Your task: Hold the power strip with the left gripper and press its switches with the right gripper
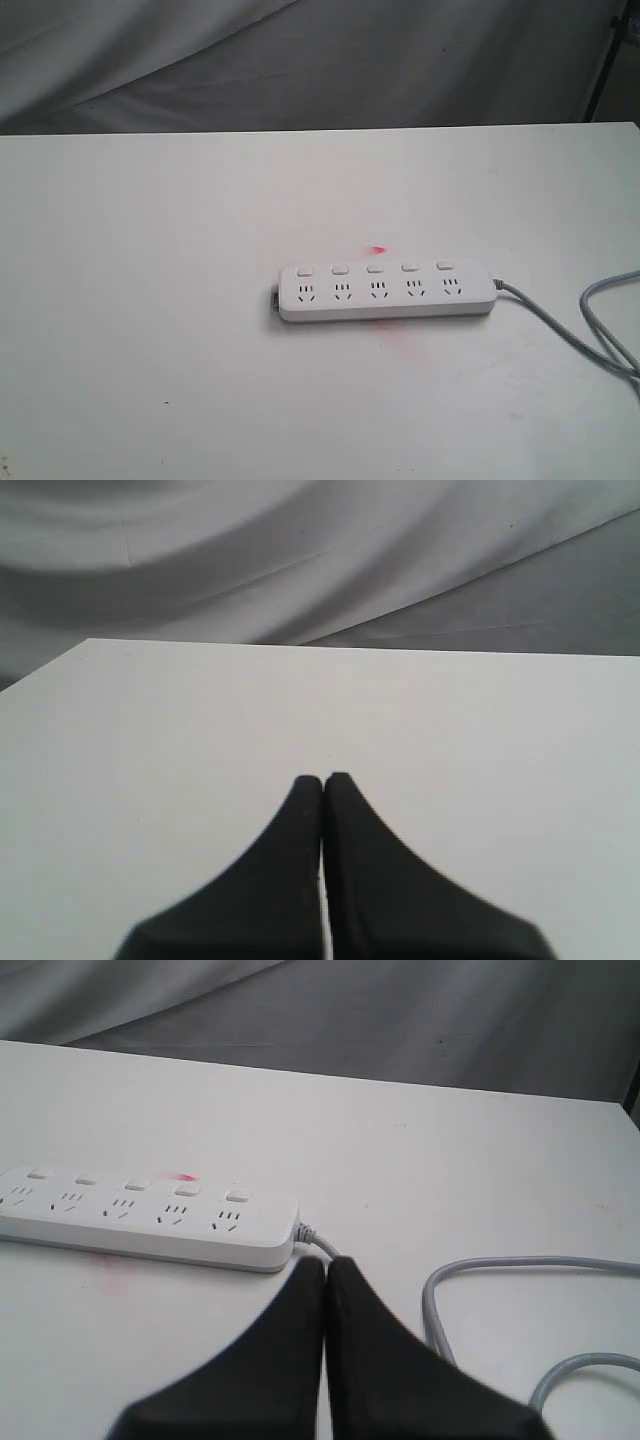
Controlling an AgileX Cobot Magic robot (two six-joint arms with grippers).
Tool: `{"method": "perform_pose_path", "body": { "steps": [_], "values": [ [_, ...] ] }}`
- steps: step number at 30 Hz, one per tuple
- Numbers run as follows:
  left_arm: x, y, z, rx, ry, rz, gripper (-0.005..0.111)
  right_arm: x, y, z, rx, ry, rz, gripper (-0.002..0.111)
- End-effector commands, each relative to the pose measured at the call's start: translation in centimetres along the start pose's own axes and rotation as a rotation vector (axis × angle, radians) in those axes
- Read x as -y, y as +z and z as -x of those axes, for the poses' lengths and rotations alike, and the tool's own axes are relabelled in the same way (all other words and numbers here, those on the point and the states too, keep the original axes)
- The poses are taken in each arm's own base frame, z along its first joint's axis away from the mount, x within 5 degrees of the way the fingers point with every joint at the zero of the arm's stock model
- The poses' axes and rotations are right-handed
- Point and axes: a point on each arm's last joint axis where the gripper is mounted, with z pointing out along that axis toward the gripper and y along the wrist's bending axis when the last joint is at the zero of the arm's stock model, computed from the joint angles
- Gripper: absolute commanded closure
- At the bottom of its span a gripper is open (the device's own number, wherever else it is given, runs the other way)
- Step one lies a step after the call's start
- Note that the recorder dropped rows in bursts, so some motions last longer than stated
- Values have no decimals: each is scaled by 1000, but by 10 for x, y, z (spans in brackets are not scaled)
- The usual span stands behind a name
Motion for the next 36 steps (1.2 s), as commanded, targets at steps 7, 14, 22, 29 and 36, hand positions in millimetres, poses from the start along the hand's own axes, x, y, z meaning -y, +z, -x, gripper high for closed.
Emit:
{"method": "perform_pose_path", "body": {
  "steps": [7, 14, 22, 29, 36],
  "values": [
    [0, 0, -1, 0, -12, 3, 106, 0, 0, -1, 6, 5, 4, 108],
    [0, 0, -1, 0, -12, 3, 106, 0, 0, -1, 6, 5, 4, 108],
    [0, 0, -1, 0, -12, 3, 106, 0, 0, -1, 6, 5, 4, 108],
    [0, 0, -1, 0, -12, 3, 106, 0, 0, -1, 6, 5, 4, 108],
    [0, 0, -2, -6, -12, 3, 106, 0, 0, -1, 6, 5, 4, 108]
  ]
}}
